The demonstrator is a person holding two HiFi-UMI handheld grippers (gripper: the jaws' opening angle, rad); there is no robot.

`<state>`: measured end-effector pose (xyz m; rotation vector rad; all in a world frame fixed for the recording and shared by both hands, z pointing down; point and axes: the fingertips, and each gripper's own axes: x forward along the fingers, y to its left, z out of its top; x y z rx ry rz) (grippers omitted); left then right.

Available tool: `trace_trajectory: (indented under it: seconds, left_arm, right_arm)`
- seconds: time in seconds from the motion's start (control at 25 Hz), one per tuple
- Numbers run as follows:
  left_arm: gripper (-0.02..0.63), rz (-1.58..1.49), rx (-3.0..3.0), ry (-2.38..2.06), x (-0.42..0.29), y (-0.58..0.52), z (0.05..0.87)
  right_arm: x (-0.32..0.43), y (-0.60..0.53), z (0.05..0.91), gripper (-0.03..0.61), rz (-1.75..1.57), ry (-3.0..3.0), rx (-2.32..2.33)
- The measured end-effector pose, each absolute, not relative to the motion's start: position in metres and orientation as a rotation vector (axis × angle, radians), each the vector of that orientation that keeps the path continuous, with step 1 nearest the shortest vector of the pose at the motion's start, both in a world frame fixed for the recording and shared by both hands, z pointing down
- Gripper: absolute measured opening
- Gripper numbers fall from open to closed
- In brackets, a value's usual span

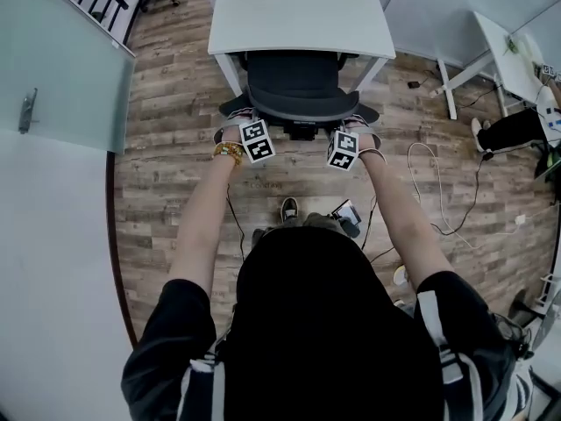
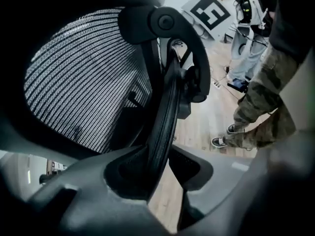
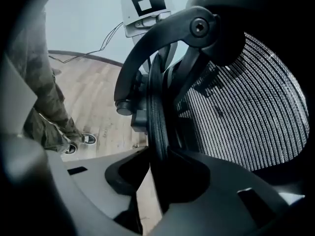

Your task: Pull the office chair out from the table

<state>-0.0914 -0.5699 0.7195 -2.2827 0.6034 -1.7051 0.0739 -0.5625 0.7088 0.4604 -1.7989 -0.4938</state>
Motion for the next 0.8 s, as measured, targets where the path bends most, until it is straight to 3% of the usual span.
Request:
trace_trajectory:
  seconds: [0.8]
  left_arm:
    - [0.156,-1.792,-2.262,0.664,-0.070,-0.517,0.728]
  right_arm:
    - [0.097,-0.507,0.717,0.097,-0.529,-1.817,0.431]
